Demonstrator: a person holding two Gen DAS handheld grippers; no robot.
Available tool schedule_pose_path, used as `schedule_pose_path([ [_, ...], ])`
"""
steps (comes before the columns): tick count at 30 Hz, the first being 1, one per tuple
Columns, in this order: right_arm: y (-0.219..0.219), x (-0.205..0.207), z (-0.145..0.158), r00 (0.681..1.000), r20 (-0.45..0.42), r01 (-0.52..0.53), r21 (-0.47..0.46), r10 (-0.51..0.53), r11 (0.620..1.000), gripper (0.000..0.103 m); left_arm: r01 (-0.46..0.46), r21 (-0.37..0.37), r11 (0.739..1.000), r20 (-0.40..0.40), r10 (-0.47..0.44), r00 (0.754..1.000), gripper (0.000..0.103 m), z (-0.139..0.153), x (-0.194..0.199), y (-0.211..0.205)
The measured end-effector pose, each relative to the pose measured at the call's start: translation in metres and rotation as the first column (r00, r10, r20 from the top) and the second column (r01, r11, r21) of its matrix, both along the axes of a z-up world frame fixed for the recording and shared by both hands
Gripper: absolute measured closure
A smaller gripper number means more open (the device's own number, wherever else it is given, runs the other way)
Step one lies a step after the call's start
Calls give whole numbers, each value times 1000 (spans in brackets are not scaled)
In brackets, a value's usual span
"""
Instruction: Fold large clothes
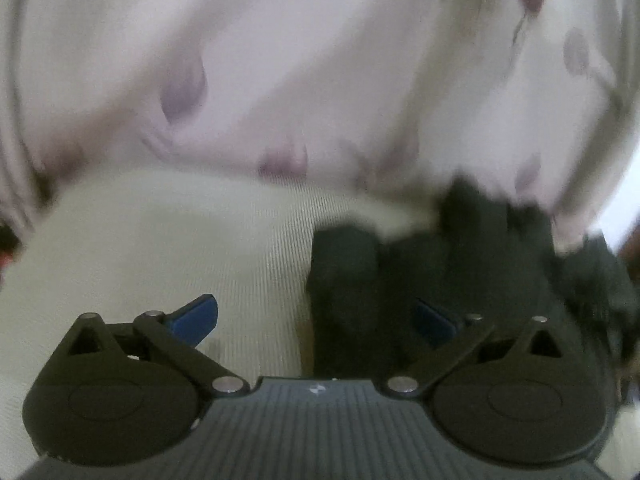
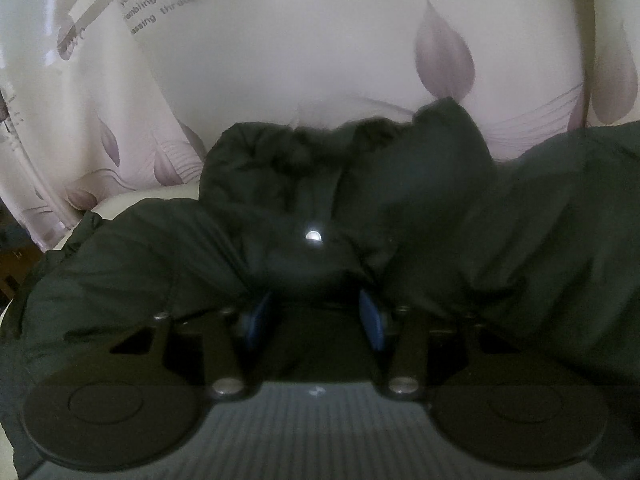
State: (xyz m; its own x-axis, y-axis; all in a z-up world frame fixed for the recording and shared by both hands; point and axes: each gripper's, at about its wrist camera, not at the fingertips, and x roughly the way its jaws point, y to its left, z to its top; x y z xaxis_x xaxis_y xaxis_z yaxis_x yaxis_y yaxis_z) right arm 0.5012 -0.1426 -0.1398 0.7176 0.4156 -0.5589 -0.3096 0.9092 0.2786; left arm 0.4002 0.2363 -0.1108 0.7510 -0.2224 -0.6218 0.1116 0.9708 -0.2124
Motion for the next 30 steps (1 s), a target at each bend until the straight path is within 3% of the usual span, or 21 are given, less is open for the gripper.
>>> schedule_pose_path([
  [2,-1,-1,0,1000,4,0,3,0,1000,56,43,-43,998,-51,-45,998,5,-17,7,3],
  [5,-2,-1,-1,1000,7,0,8,0,1000,56,113,-183,977,-81,-129,988,4,-35,18,4],
  [7,-3,-1,-1,1000,10,-1,12,0,1000,56,171,-210,963,-47,-184,982,1,-41,27,1],
  [9,-3,-1,-1,1000,10,1,16,-1,1000,56,200,-267,943,-28,-215,976,5,-45,37,4],
  [10,-2,-1,-1,1000,12,1,16,-2,1000,56,217,-303,928,-28,-236,971,26,-47,42,5],
  [11,-3,-1,-1,1000,13,1,20,-2,1000,56,239,-373,897,-47,-276,960,56,-52,48,5],
  [12,-3,0,-1,1000,11,2,26,-2,1000,56,230,-449,863,-66,-289,955,57,-58,51,6],
  [15,-3,-1,-1,1000,13,4,29,-4,1000,56,209,-442,873,-24,-244,970,63,-57,40,1],
  [17,-4,-1,-1,1000,10,6,37,-6,999,56,186,-441,878,7,-204,979,74,-49,26,-1],
  [22,-7,-16,8,998,53,35,58,-39,998,53,171,-378,910,76,-154,985,81,-15,-9,-12],
  [26,-15,-65,34,975,198,78,111,-99,991,52,147,-318,937,55,-137,989,82,-3,-15,-24],
  [28,-11,-93,50,954,292,58,55,-72,997,52,127,-336,933,47,-118,992,83,-2,-20,-22],
  [30,0,-107,60,932,362,31,-60,-7,998,52,117,-352,929,39,-111,993,83,-4,-23,-22],
])
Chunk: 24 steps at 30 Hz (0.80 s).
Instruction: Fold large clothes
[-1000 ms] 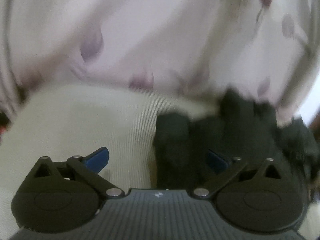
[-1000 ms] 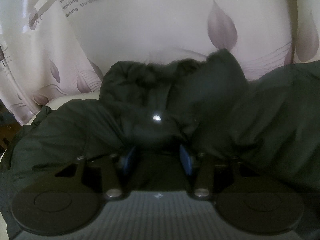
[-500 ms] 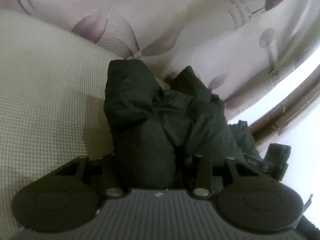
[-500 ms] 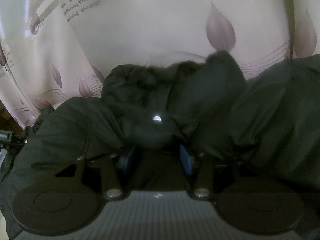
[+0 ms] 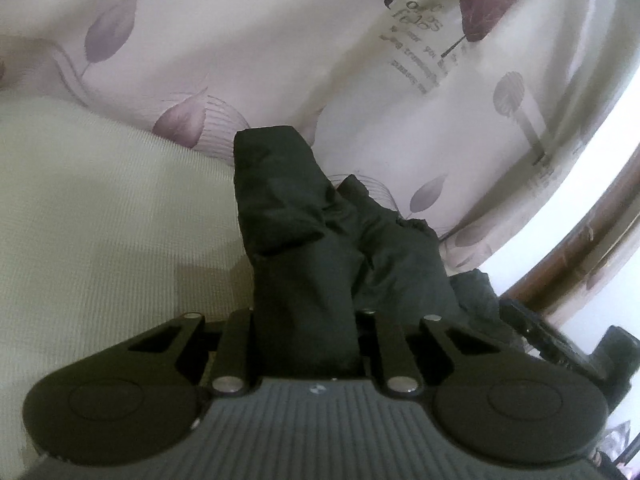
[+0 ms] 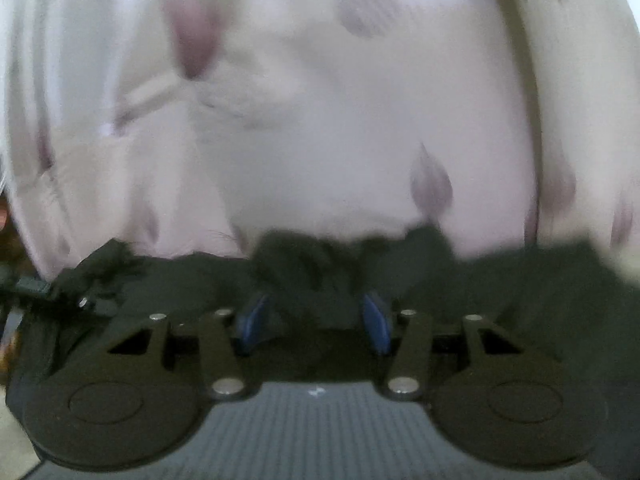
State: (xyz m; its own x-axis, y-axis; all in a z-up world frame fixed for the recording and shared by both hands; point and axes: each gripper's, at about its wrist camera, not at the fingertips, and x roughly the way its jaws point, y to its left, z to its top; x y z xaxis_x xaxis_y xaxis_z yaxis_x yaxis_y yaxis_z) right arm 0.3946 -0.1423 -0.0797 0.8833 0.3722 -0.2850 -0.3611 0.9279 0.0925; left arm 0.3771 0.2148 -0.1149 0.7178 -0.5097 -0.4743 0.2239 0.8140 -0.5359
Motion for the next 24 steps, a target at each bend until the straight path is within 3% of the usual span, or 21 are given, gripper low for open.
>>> schedule_pose_path([
  [2,17,4,3,999,10,-35,-130,37,991,52,-14,-19,1000,-14,13,1000,83,-3,-3,1],
  [4,30,24,-1,998,-20,-55,-211,52,976,65,-23,-52,998,-23,22,999,83,-5,-5,2],
  [7,50,61,-29,992,-114,-88,-335,53,938,72,-33,-97,995,-37,29,999,83,-6,-13,5],
  [9,48,76,-52,980,-186,-123,-277,73,953,74,-32,-112,993,-37,28,999,83,-4,-18,5],
  [11,43,79,-54,969,-229,-137,-206,89,969,74,-26,-147,989,-45,19,999,83,0,-22,3],
  [13,31,80,-57,950,-283,-156,-73,130,985,74,7,-174,985,-36,-14,999,83,9,-29,-6],
  [17,24,72,-63,938,-312,-145,44,151,988,74,111,-209,972,8,-112,994,83,36,-52,-40],
  [21,29,54,-67,935,-304,-162,92,182,983,74,232,-204,951,24,-232,972,83,68,-67,-97],
  [24,17,57,-67,939,-297,-126,162,170,979,74,238,-295,925,5,-248,969,83,75,-62,-129],
])
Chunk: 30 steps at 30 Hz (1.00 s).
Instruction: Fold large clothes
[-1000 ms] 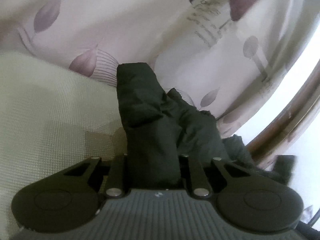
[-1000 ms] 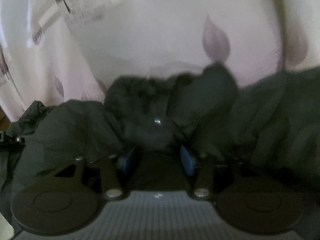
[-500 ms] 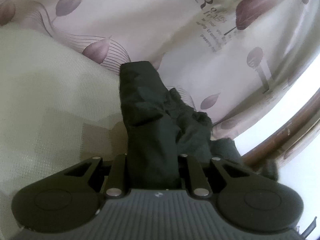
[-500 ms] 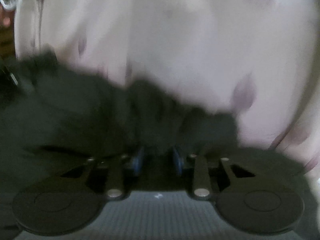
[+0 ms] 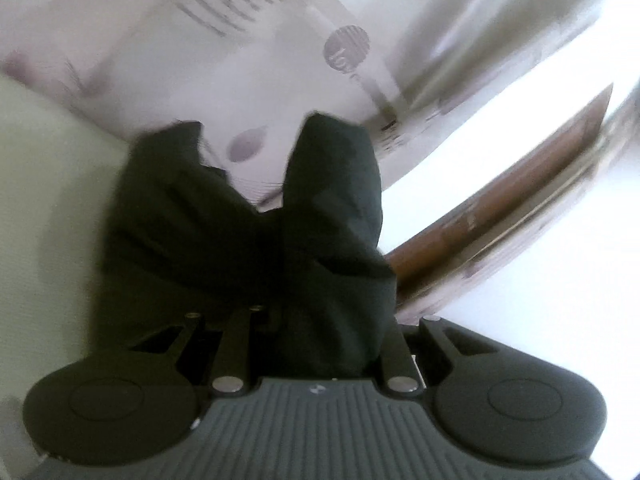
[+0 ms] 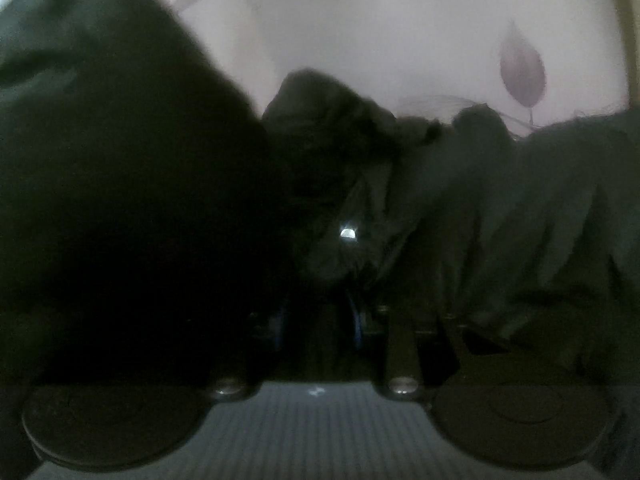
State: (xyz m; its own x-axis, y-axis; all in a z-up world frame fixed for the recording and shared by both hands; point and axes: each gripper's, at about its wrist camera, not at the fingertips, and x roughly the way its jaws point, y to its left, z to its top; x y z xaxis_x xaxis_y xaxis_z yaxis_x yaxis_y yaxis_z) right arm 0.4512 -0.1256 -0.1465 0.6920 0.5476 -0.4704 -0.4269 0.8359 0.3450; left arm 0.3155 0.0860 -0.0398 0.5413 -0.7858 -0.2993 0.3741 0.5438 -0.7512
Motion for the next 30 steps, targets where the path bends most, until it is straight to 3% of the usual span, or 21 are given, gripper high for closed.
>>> schedule_pose_path([
  [3,-33,-2,1,996,-33,85,162,-80,983,74,-46,-28,999,3,46,999,83,5,10,-24],
  [7,-84,-49,7,964,-29,261,316,-266,912,73,-30,-92,995,-67,24,997,86,-11,27,-42],
  [9,-103,-88,15,957,21,257,398,-289,880,73,2,-101,995,-57,-8,998,85,-16,28,-50],
  [10,-106,-105,19,961,50,227,418,-272,880,73,32,-132,991,-51,-39,998,79,-21,28,-54],
  [11,-106,-117,21,970,62,187,433,-236,882,72,57,-144,988,-42,-63,997,74,-23,29,-57],
  [13,-99,-134,22,984,82,105,467,-161,878,72,78,-114,990,-13,-80,997,74,-26,30,-60],
  [15,-86,-141,25,988,83,77,463,-130,883,65,67,-143,987,-21,-71,997,74,-31,34,-54],
  [18,-69,-141,37,984,118,68,430,-131,900,65,18,-143,990,12,-17,1000,73,-27,28,-38],
  [21,-61,-124,46,986,98,86,390,-134,917,59,-59,-152,987,51,67,996,53,-11,22,-17],
  [22,-57,-116,49,986,96,88,381,-134,921,59,-105,-149,983,74,117,990,41,-4,17,-5],
  [23,-52,-107,52,989,97,68,387,-114,919,58,-149,-139,979,81,161,984,22,4,15,6],
  [25,-38,-86,54,993,70,60,362,-92,930,47,-246,-112,963,106,257,960,5,16,7,31],
  [27,-17,-74,51,996,50,51,309,-70,950,40,-322,-73,944,151,329,932,5,26,1,59],
  [30,19,-55,45,998,19,62,159,-66,985,35,-395,34,918,147,386,911,4,27,-1,97],
])
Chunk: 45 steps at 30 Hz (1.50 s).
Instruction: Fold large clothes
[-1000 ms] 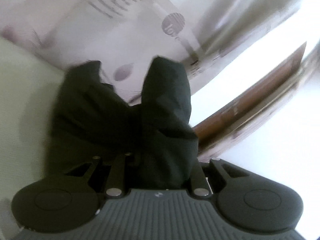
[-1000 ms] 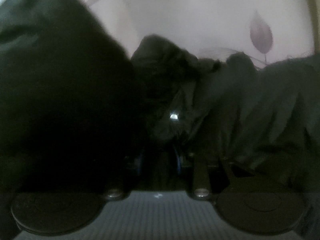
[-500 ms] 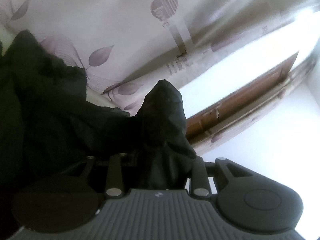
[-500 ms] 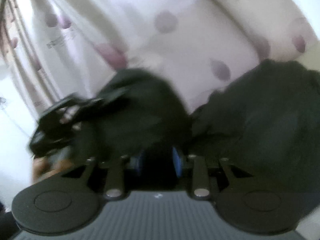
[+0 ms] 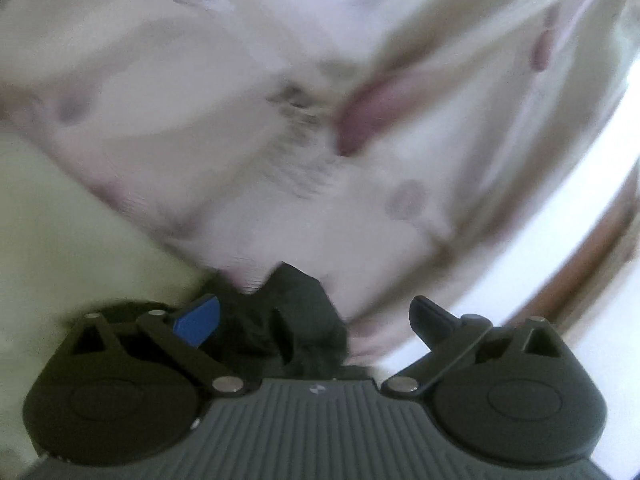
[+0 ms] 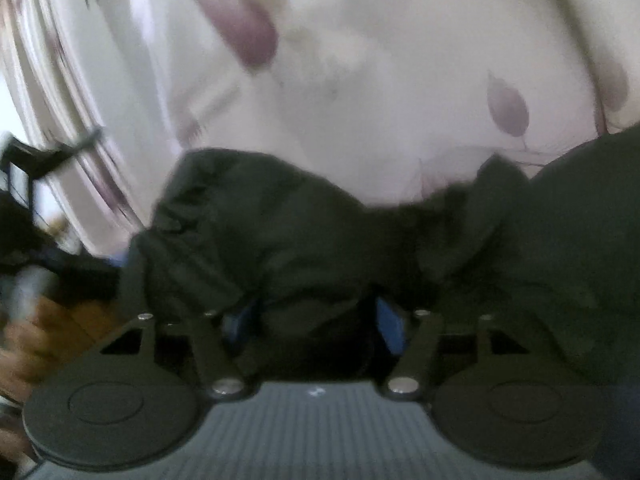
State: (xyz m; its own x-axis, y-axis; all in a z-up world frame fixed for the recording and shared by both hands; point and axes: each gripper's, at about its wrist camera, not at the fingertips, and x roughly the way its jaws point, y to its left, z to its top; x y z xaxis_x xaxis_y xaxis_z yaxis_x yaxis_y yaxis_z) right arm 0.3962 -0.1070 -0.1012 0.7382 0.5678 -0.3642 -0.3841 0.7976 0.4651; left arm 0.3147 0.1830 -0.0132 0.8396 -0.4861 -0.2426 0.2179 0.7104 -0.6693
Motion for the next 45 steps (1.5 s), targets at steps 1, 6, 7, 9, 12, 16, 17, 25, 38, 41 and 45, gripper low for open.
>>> schedule_pose_path([
  [1,10,6,-2,1000,-11,2,-50,-3,999,34,-21,26,999,-22,22,1000,3,-5,-2,13],
  [6,54,26,-21,999,-48,-9,-335,-8,942,12,-26,188,982,-226,69,972,0,-59,0,63],
  [7,60,29,-24,998,-61,-23,-373,1,927,11,-9,205,979,-269,65,961,0,-75,4,71],
  [9,68,39,-26,994,-110,-63,-412,20,909,5,50,186,981,-342,17,939,0,-100,14,82],
  [12,69,48,-30,983,-171,-127,-412,60,902,3,152,5,988,-383,-139,913,1,-130,24,92],
  [16,63,46,-35,984,-165,-131,-382,72,915,2,284,-115,952,-341,-306,889,1,-148,38,84],
  [17,63,43,-35,985,-156,-126,-377,71,918,2,312,-166,935,-314,-350,882,1,-153,42,79],
  [25,42,30,-28,995,-92,-55,-247,33,967,2,330,-291,898,-150,-383,911,41,-159,37,57],
  [38,-35,-36,43,964,-201,-119,259,174,959,2,362,-124,924,130,-347,929,46,-106,-21,-21],
  [41,-33,-18,52,947,-259,-131,235,192,963,2,366,-57,929,184,-351,918,24,-100,-36,-50],
  [45,-23,4,70,916,-347,-159,149,202,976,2,330,83,940,225,-341,913,13,-91,-44,-89],
])
